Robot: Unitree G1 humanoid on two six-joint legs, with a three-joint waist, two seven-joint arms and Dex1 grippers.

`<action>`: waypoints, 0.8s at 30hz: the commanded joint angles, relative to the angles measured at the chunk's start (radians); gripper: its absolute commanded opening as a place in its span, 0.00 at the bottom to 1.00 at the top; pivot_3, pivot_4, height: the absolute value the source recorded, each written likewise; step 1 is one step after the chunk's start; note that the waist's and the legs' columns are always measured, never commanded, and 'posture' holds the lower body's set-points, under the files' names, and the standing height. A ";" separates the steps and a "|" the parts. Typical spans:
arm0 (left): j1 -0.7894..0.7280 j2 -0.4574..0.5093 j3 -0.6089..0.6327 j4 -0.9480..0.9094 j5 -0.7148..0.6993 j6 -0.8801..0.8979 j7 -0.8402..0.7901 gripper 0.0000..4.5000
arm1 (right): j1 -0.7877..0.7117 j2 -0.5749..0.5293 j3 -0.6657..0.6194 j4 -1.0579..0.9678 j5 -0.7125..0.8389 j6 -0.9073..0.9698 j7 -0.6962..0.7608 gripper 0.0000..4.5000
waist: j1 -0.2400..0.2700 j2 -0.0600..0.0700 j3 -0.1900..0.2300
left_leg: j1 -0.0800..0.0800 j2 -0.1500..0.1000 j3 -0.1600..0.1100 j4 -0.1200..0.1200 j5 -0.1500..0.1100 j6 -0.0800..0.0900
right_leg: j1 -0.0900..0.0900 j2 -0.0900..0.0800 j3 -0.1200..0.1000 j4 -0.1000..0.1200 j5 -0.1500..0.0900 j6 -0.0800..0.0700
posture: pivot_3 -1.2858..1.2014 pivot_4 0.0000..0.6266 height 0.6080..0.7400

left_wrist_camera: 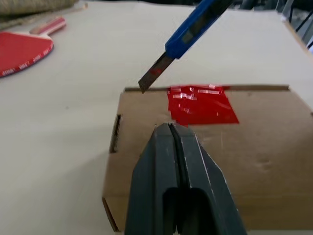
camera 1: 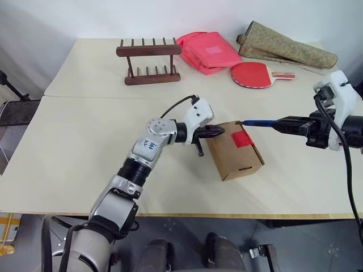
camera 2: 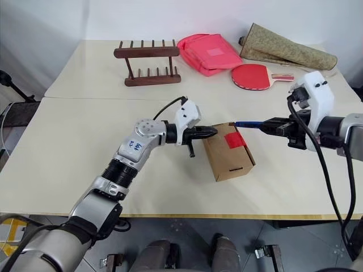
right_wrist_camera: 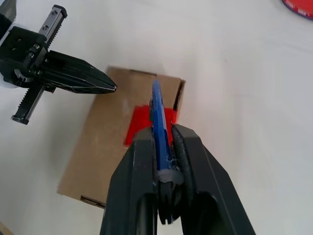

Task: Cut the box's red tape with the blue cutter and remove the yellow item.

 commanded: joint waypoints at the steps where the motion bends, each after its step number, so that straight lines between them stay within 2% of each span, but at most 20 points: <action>1: -0.031 -0.025 -0.012 -0.009 0.025 0.020 0.011 0.00 | 0.005 -0.013 -0.063 -0.025 -0.014 -0.018 -0.001 0.03 | 0.002 0.000 0.000 | 0.000 0.000 0.000 0.000 0.000 0.000 | 0.000 0.000 0.000 0.000 0.000 0.000 | 0.52 0.24 1.00; 10: -0.021 -0.038 -0.018 -0.022 0.047 0.063 -0.001 0.00 | 0.040 -0.006 -0.099 -0.015 -0.039 -0.038 0.005 0.03 | 0.007 0.000 0.000 | 0.000 0.000 0.000 0.002 0.000 0.000 | 0.000 0.000 0.001 0.001 0.000 0.000 | 0.52 0.24 1.00; 24: -0.007 -0.037 -0.019 -0.047 0.051 0.081 -0.007 0.00 | 0.100 0.055 -0.089 -0.049 -0.049 -0.036 -0.001 0.03 | 0.016 0.000 0.000 | -0.002 0.001 0.001 0.010 0.000 0.000 | 0.000 0.000 0.002 0.004 0.000 0.000 | 0.52 0.24 1.00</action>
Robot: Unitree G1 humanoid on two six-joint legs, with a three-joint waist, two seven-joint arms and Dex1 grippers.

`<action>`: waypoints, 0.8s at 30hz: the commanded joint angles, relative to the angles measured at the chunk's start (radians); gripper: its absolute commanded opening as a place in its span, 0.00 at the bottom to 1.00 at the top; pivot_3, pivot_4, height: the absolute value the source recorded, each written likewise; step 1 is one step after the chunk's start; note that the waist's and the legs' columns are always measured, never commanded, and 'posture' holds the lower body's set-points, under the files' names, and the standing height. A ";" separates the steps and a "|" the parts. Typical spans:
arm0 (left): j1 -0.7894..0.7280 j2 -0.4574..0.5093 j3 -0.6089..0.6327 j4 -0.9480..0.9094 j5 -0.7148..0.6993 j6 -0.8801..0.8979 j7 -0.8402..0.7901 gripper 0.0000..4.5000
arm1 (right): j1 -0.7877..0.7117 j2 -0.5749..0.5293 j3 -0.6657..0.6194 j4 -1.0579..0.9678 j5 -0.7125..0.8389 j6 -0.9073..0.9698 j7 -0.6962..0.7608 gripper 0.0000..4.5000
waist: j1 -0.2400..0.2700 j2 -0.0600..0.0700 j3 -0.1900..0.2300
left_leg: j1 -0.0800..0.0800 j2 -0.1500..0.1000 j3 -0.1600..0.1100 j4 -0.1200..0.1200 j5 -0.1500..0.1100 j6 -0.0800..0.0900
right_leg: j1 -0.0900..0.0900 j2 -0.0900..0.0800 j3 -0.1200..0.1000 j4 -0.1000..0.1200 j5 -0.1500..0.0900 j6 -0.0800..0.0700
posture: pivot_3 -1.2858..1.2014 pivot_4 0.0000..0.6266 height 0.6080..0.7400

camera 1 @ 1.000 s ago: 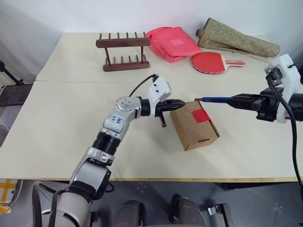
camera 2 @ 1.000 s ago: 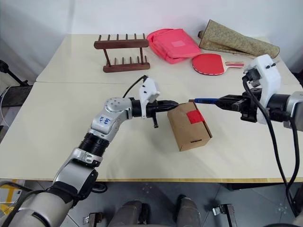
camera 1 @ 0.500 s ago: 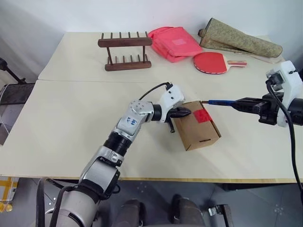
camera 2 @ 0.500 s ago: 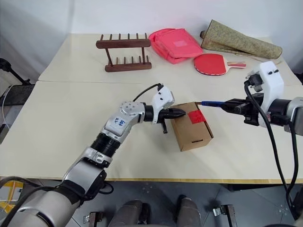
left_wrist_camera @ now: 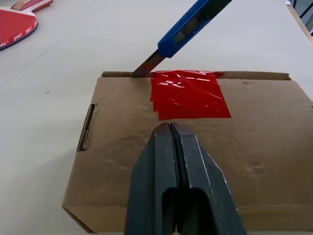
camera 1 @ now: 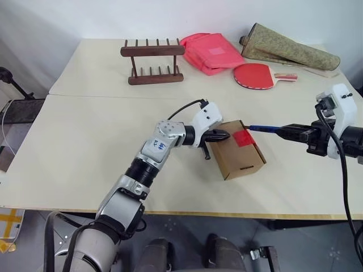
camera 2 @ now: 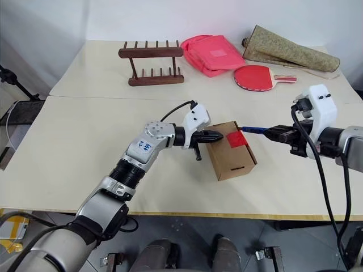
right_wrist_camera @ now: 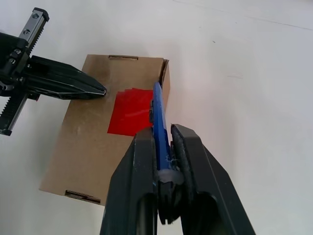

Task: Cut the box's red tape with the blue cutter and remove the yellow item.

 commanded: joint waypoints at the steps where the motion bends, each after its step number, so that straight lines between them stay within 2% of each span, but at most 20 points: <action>1: 0.007 -0.001 -0.009 -0.032 0.010 0.007 -0.008 0.00 | 0.004 0.004 -0.019 -0.031 -0.003 -0.010 0.003 0.03 | 0.000 0.000 0.000 | 0.000 0.000 0.000 0.000 0.000 0.000 | 0.000 0.000 0.000 0.000 0.000 0.000 | 0.52 0.24 1.00; 6: -0.011 0.000 -0.024 -0.011 0.029 0.006 -0.008 0.00 | -0.002 -0.025 -0.006 -0.011 0.036 0.057 0.015 0.03 | 0.000 0.000 0.000 | 0.000 0.000 0.000 0.001 0.000 0.000 | 0.000 0.000 0.001 0.001 0.000 0.000 | 0.52 0.24 1.00; 16: -0.112 -0.044 -0.135 0.128 0.114 0.065 -0.080 0.00 | -0.108 -0.154 0.200 0.193 0.245 0.069 -0.085 0.03 | 0.001 0.000 0.000 | 0.001 0.000 0.001 0.002 0.000 0.000 | 0.000 0.000 0.001 0.002 0.000 -0.001 | 0.52 0.24 1.00; 19: -0.101 -0.039 -0.176 0.141 0.139 0.073 -0.114 0.00 | -0.179 -0.186 0.284 0.297 0.364 0.069 -0.176 0.03 | 0.000 -0.001 -0.001 | 0.001 0.000 0.001 0.002 0.000 0.000 | 0.000 -0.001 0.001 0.002 0.000 -0.001 | 0.52 0.24 1.00; 21: -0.089 -0.035 -0.201 0.157 0.167 0.055 -0.115 0.00 | -0.244 -0.171 0.326 0.412 0.491 0.069 -0.300 0.03 | -0.001 -0.004 -0.003 | 0.002 0.001 0.000 0.002 0.000 0.000 | 0.001 -0.001 0.001 0.002 0.000 -0.001 | 0.52 0.24 1.00; 24: -0.072 -0.036 -0.217 0.170 0.187 0.049 -0.123 0.00 | -0.241 -0.244 0.441 0.481 0.774 -0.031 -0.497 0.03 | 0.000 -0.007 -0.005 | 0.001 0.001 0.000 0.002 0.000 0.000 | 0.001 -0.001 0.000 0.002 0.000 -0.002 | 0.52 0.24 1.00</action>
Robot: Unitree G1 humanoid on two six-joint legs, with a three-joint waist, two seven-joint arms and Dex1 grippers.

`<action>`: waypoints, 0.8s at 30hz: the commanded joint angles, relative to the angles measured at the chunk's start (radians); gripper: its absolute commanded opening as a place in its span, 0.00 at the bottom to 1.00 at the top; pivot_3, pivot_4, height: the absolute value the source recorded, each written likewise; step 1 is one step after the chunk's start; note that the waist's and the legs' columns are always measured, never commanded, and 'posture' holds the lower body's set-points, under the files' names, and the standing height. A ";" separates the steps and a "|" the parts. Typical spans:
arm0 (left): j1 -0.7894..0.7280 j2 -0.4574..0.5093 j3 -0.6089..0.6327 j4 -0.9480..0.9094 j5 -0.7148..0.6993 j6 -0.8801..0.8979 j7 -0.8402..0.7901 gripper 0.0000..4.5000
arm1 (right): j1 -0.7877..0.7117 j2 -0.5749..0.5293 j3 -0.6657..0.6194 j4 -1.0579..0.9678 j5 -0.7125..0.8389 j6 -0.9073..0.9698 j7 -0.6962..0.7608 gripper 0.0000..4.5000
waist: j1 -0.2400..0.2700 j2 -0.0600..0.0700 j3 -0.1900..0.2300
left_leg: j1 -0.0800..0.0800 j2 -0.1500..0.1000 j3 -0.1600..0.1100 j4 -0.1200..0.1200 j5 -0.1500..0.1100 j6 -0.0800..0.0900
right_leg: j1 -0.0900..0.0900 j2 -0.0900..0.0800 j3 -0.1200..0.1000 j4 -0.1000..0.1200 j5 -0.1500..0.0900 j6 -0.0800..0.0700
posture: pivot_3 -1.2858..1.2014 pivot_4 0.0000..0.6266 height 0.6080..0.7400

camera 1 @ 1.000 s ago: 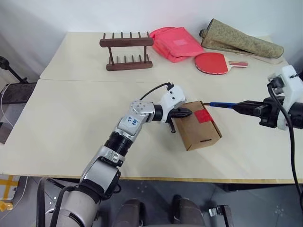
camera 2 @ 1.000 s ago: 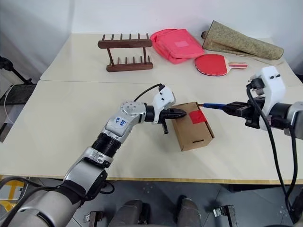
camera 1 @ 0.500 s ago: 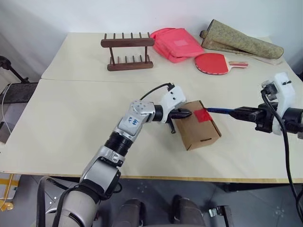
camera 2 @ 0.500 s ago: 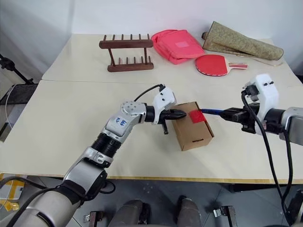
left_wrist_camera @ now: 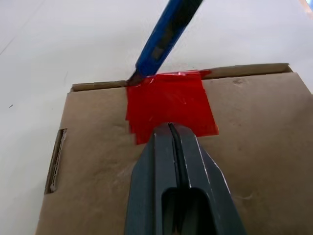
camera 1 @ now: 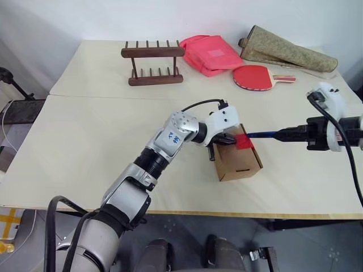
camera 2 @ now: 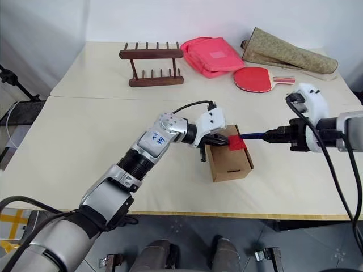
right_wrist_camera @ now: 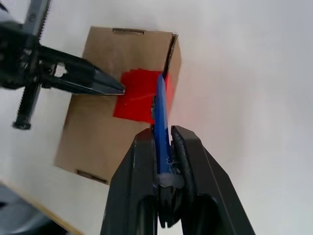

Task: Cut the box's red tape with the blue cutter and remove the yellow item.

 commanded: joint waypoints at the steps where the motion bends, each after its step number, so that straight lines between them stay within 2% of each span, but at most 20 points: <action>1: 0.064 -0.007 -0.097 0.073 0.065 0.027 -0.044 0.00 | 0.009 -0.085 0.130 0.035 0.330 -0.097 -0.186 0.03 | 0.001 -0.001 0.000 | 0.000 0.000 0.000 0.000 0.000 0.000 | 0.000 0.000 0.000 0.000 0.000 0.000 | 0.52 0.24 1.00; 3: 0.072 -0.011 -0.095 0.073 0.069 0.027 -0.044 0.00 | 0.010 -0.105 0.165 0.031 0.372 -0.124 -0.218 0.03 | 0.000 -0.001 -0.001 | 0.000 0.000 -0.001 0.000 0.000 0.000 | 0.001 0.000 -0.001 -0.001 0.000 0.000 | 0.52 0.24 1.00; 7: 0.093 -0.032 -0.094 0.079 0.072 0.041 -0.034 0.00 | 0.016 -0.137 0.205 0.007 0.372 -0.124 -0.188 0.03 | 0.002 -0.005 -0.006 | 0.001 0.000 -0.001 0.000 0.000 0.001 | 0.002 0.000 -0.001 -0.002 0.000 0.000 | 0.52 0.24 1.00; 14: 0.107 -0.055 -0.099 0.096 0.081 0.045 -0.033 0.00 | 0.029 -0.307 0.306 -0.076 0.372 -0.081 0.023 0.03 | 0.012 -0.007 -0.010 | 0.000 0.000 -0.005 0.002 -0.004 0.004 | 0.007 -0.001 -0.002 -0.009 0.000 0.000 | 0.52 0.24 1.00; 17: 0.111 -0.062 -0.097 0.095 0.082 0.049 -0.030 0.00 | 0.059 -0.365 0.323 -0.101 0.372 -0.098 0.058 0.03 | 0.011 -0.011 -0.013 | 0.000 0.000 -0.007 0.002 -0.006 0.004 | 0.008 -0.001 -0.002 -0.010 0.000 0.000 | 0.52 0.24 1.00; 19: 0.112 -0.063 -0.092 0.093 0.081 0.048 -0.029 0.00 | 0.086 -0.393 0.316 -0.114 0.372 -0.115 0.070 0.03 | 0.012 -0.011 -0.014 | 0.000 0.000 -0.008 0.002 -0.006 0.004 | 0.008 -0.002 -0.001 -0.011 0.000 0.000 | 0.52 0.24 1.00; 24: 0.106 -0.055 -0.036 0.054 0.045 0.013 -0.021 0.00 | 0.173 -0.405 0.153 -0.170 0.370 -0.181 0.131 0.03 | 0.016 -0.010 -0.014 | -0.001 0.001 -0.008 0.002 -0.007 0.003 | 0.009 -0.003 -0.002 -0.012 0.000 0.000 | 0.52 0.24 1.00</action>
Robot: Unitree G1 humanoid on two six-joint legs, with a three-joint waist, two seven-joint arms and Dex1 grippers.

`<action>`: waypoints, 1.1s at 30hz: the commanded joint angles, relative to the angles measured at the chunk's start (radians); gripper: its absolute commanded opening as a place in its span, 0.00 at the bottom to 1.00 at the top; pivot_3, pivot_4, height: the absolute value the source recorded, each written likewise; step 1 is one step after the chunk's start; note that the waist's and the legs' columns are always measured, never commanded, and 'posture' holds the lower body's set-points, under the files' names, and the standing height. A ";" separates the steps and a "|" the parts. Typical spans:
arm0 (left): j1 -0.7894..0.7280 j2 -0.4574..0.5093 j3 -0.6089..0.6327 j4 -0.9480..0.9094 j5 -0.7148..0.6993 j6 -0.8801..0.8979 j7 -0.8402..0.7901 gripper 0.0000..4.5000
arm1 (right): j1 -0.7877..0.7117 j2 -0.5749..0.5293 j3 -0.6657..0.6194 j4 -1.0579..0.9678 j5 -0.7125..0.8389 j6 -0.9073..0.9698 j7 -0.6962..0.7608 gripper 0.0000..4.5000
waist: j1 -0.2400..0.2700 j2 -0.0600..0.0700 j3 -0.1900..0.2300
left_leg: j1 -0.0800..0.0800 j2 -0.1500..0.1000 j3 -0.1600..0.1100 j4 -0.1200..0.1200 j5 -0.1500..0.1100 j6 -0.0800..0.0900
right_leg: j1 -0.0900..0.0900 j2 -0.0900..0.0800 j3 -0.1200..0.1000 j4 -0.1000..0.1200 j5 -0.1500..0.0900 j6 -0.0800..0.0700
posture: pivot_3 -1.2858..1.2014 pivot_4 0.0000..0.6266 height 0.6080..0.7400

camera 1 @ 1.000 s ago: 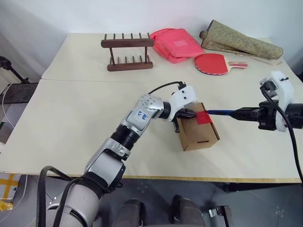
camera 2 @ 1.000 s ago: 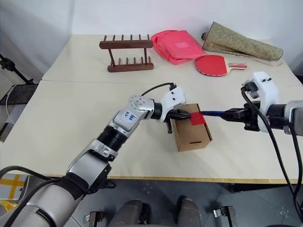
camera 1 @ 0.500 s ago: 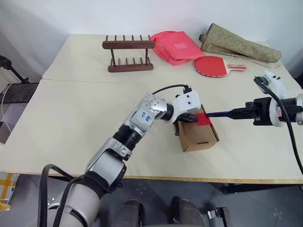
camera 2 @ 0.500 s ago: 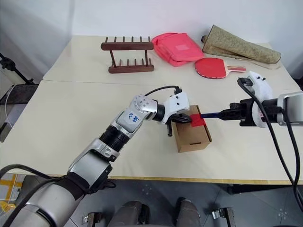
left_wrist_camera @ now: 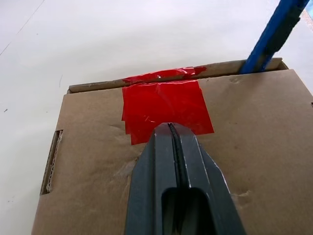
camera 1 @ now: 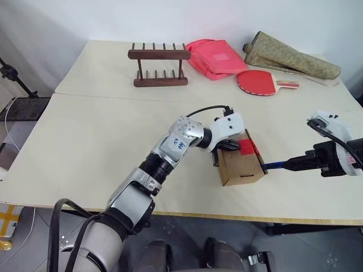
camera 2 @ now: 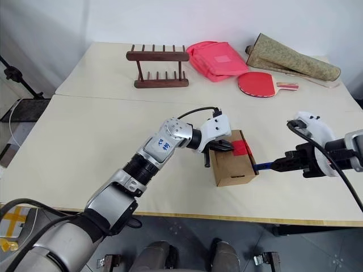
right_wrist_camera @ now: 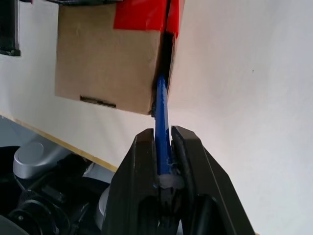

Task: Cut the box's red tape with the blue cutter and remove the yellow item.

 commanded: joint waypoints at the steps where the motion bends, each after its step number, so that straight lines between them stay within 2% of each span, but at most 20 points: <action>1: 0.061 0.004 -0.015 0.029 -0.007 0.004 -0.033 0.00 | 0.060 -0.032 -0.198 -0.064 0.010 -0.020 0.121 0.03 | 0.001 0.001 0.000 | 0.000 0.000 0.000 0.000 0.000 0.000 | 0.000 0.000 0.000 0.000 0.000 0.000 | 0.52 0.24 1.00; 4: 0.058 0.021 0.045 -0.024 -0.061 -0.014 -0.067 0.00 | 0.157 -0.026 -0.387 -0.065 -0.099 0.024 0.229 0.03 | -0.003 0.002 0.001 | -0.001 0.000 0.001 0.000 0.000 0.000 | -0.001 0.000 -0.001 0.000 0.000 0.000 | 0.52 0.24 1.00; 8: 0.013 0.109 0.148 -0.075 -0.145 -0.007 -0.134 0.00 | 0.335 0.029 -0.795 0.024 -0.413 0.108 0.512 0.03 | -0.007 0.005 0.004 | -0.005 0.000 0.002 0.002 0.000 0.000 | -0.004 0.001 -0.003 0.002 0.000 0.001 | 0.52 0.24 1.00; 10: -0.013 0.138 0.170 -0.063 -0.166 -0.044 -0.160 0.00 | 0.441 0.067 -0.912 0.040 -0.581 0.018 0.634 0.03 | -0.008 0.006 0.005 | -0.005 0.000 0.004 0.002 0.001 0.001 | -0.006 0.002 -0.003 0.003 0.000 0.001 | 0.52 0.24 1.00; 13: -0.025 0.155 0.203 -0.077 -0.205 -0.063 -0.196 0.00 | 0.537 0.125 -0.984 0.064 -0.739 -0.106 0.743 0.03 | -0.004 0.006 0.005 | -0.005 -0.001 0.004 0.002 0.001 0.001 | -0.005 0.002 -0.003 0.003 0.001 0.002 | 0.52 0.24 1.00; 16: -0.016 0.191 0.244 -0.133 -0.247 -0.046 -0.225 0.00 | 0.564 0.253 -0.983 0.057 -0.870 -0.299 0.759 0.03 | -0.008 0.006 0.005 | -0.005 -0.003 0.005 0.002 0.001 0.002 | -0.005 0.002 0.000 0.002 0.003 0.005 | 0.52 0.24 1.00; 19: 0.032 0.258 0.255 -0.196 -0.261 -0.039 -0.255 0.00 | 0.626 0.389 -0.890 0.024 -1.079 -0.566 0.737 0.03 | -0.015 0.005 0.006 | -0.003 -0.002 0.006 0.001 0.001 0.002 | -0.005 0.004 -0.001 0.003 0.003 0.005 | 0.52 0.24 1.00; 24: 0.147 0.395 0.225 -0.206 -0.173 -0.056 -0.204 0.00 | 0.654 0.572 -0.748 0.069 -1.294 -0.828 0.700 0.03 | -0.034 0.016 0.006 | 0.002 -0.002 0.011 -0.003 0.003 0.000 | -0.005 0.004 0.002 0.005 0.003 0.005 | 0.52 0.24 1.00; 28: 0.242 0.456 0.222 -0.249 -0.138 -0.058 -0.162 0.00 | 0.616 0.644 -0.680 0.155 -1.390 -0.906 0.654 0.03 | -0.041 0.018 0.007 | 0.002 -0.002 0.012 -0.003 0.004 0.000 | -0.005 0.004 0.004 0.006 0.003 0.005 | 0.52 0.24 1.00; 29: 0.257 0.461 0.229 -0.268 -0.145 -0.042 -0.156 0.00 | 0.611 0.655 -0.676 0.167 -1.403 -0.924 0.653 0.11 | -0.041 0.018 0.007 | 0.002 -0.002 0.012 -0.002 0.004 0.000 | -0.005 0.004 0.005 0.006 0.003 0.005 | 0.52 0.24 1.00; 33: 0.359 0.493 0.264 -0.371 -0.171 0.039 -0.119 0.00 | 0.624 0.663 -0.691 0.172 -1.395 -0.973 0.725 0.11 | -0.040 0.016 0.008 | 0.005 -0.001 0.012 0.001 0.004 0.001 | -0.002 0.004 0.006 0.007 0.003 0.005 | 0.52 0.24 1.00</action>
